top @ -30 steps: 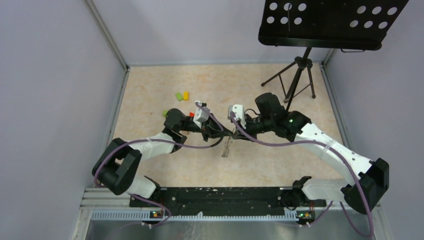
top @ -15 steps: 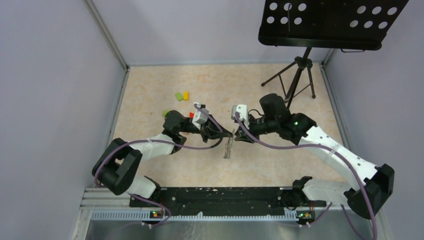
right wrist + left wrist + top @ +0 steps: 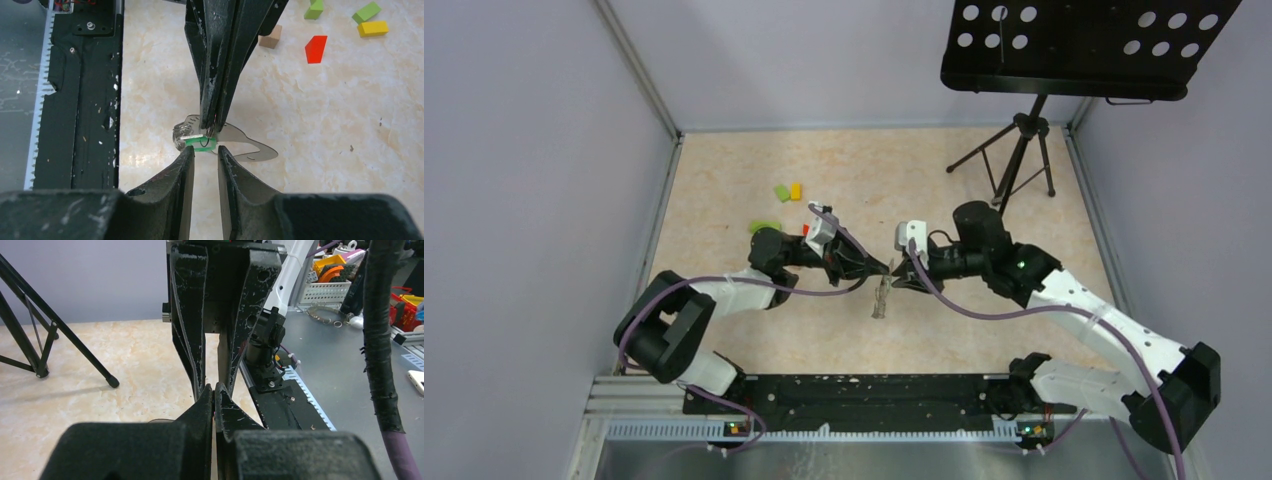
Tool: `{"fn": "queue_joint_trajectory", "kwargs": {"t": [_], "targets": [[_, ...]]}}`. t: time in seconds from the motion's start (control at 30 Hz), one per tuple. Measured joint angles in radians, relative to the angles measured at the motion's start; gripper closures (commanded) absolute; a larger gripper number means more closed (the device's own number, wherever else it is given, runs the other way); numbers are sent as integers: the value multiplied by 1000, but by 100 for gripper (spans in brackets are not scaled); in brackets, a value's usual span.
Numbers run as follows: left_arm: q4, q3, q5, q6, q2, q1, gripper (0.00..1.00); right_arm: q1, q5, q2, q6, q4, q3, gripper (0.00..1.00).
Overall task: Put the keys on the keyring
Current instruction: Adjust the key on the keyring.
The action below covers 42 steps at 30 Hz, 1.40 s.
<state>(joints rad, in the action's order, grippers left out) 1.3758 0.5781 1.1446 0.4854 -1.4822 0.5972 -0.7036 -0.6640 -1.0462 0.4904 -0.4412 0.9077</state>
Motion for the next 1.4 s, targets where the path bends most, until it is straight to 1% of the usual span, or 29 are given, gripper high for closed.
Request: {"fn": "queue_joint_trajectory", "kwargs": {"t": [0.33,0.43,0.8,1.2,1.3,1.4], "targets": [[51,-11,-18,40,-2,0,100,0,-4,28,-39,84,-18,78],[56,-13,-23,40,-6,0,100,0,-6,31,-43,91,-18,78],[58,-16,-39,39,-9,0,100,3,-14,31,-67,105,-18,86],[61,-17,-46,39,-9,-1,100,6,-19,13,-85,119,-18,86],[62,-17,-47,39,-9,-1,100,6,-19,8,-92,120,-18,90],[66,-17,-47,40,-9,-1,100,6,-19,7,-95,122,-18,97]]}}
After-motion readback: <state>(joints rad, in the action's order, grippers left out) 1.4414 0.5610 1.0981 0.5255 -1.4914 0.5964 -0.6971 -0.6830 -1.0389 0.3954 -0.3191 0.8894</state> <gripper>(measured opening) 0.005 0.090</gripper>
